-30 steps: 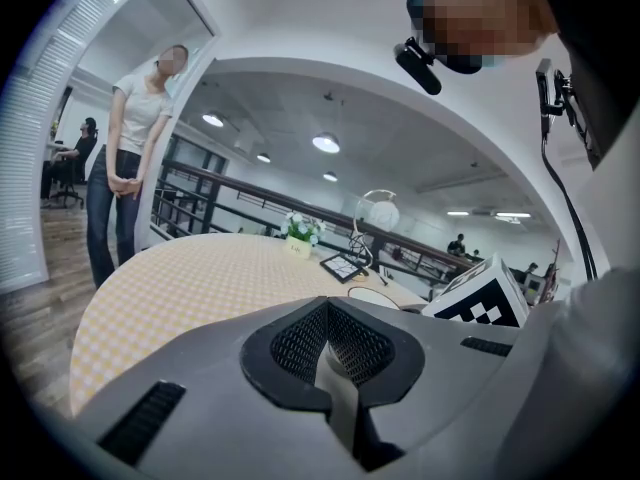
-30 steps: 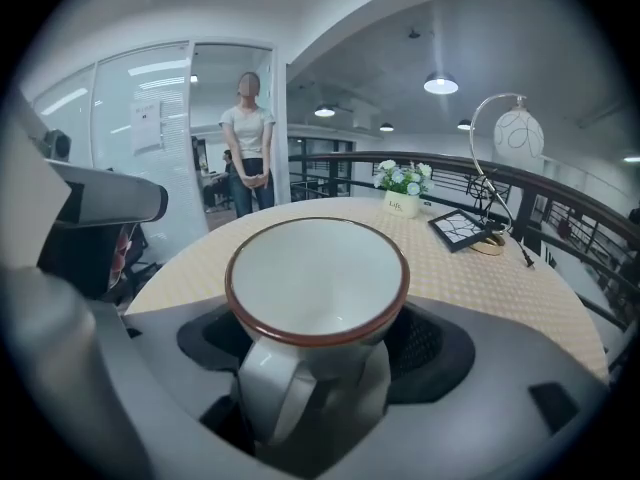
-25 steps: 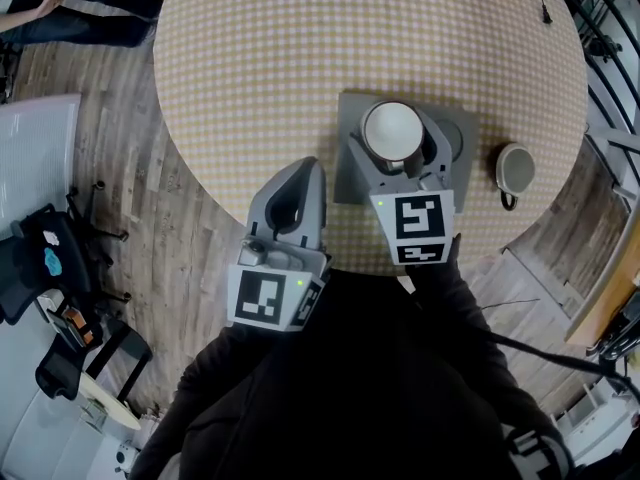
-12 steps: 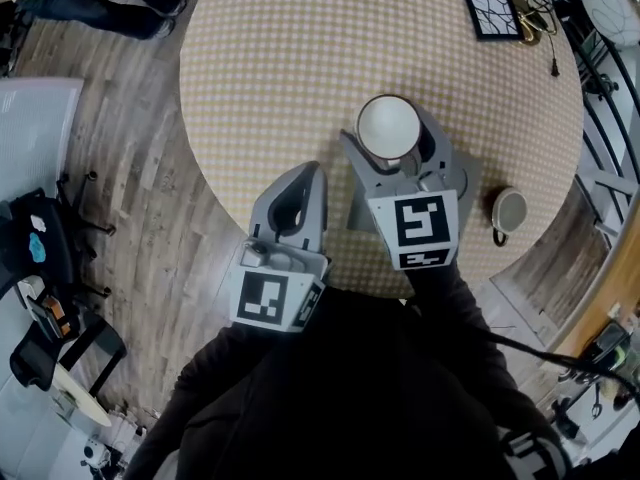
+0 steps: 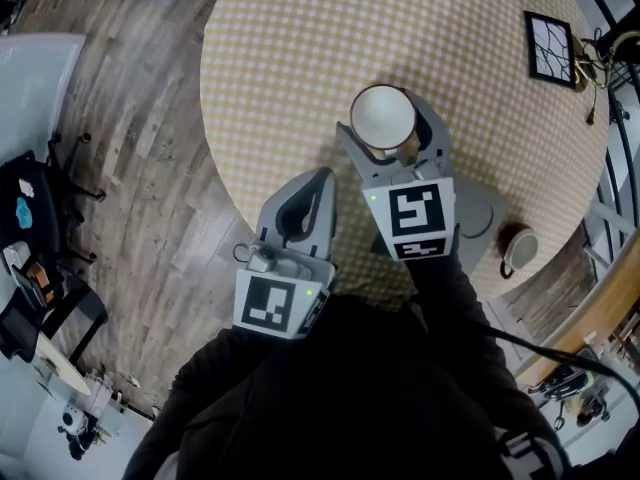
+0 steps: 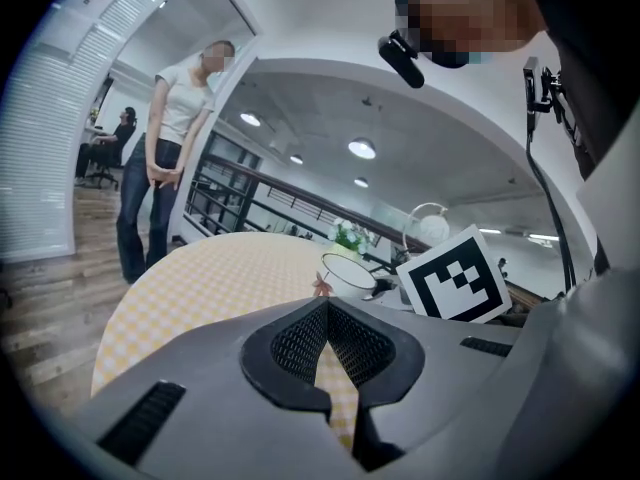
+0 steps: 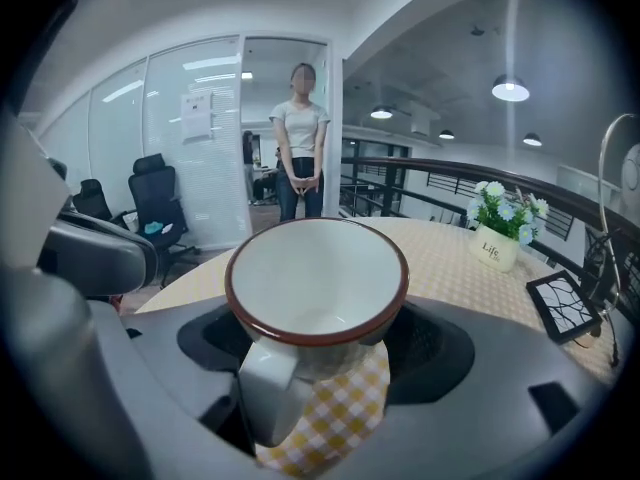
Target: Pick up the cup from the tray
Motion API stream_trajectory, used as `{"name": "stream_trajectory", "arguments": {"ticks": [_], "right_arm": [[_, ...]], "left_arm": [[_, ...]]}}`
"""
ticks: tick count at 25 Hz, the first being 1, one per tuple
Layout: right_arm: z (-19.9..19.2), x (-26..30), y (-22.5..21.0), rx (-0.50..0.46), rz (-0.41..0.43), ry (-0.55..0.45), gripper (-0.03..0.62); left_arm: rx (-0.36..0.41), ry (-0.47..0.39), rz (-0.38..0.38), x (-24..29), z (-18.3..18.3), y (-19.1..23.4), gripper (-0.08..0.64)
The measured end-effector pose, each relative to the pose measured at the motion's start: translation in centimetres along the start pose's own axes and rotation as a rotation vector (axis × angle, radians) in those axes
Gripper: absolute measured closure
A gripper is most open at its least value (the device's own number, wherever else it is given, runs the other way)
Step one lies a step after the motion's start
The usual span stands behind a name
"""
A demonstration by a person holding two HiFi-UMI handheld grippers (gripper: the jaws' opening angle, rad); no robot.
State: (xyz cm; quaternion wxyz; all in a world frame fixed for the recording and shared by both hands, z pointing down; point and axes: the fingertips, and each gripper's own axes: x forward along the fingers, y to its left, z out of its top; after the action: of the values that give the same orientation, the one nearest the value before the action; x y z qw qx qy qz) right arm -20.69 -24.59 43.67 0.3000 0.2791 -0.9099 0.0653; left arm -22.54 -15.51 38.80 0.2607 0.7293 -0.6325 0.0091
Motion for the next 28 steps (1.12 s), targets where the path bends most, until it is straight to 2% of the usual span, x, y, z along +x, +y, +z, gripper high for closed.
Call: {"name": "stream_trajectory", "arguments": {"ticks": [10,16,25,28], "right_arm": [[-2.8,2.5,0.7,-0.014,0.056,0.096,0.198],[-3.6,2.3,1.1,-0.072,0.063,0.168,0.198],[-4.2,1.5,0.7,-0.058,0.083,0.161,0.198],[-3.2,-0.1,0.9,-0.052,0.073,0.131,0.198]], "left_arm": [[-0.082,0.017,0.03,1.0,-1.2,1.3,0.557],[-0.034,0.018,0.007,0.7,-1.3,0.4,0.557],[-0.017,-0.003,0.027,-0.1,-1.1,0.1,0.557],[0.0,-0.02,0.026,-0.9,-0.5,-0.3,0.557]]}}
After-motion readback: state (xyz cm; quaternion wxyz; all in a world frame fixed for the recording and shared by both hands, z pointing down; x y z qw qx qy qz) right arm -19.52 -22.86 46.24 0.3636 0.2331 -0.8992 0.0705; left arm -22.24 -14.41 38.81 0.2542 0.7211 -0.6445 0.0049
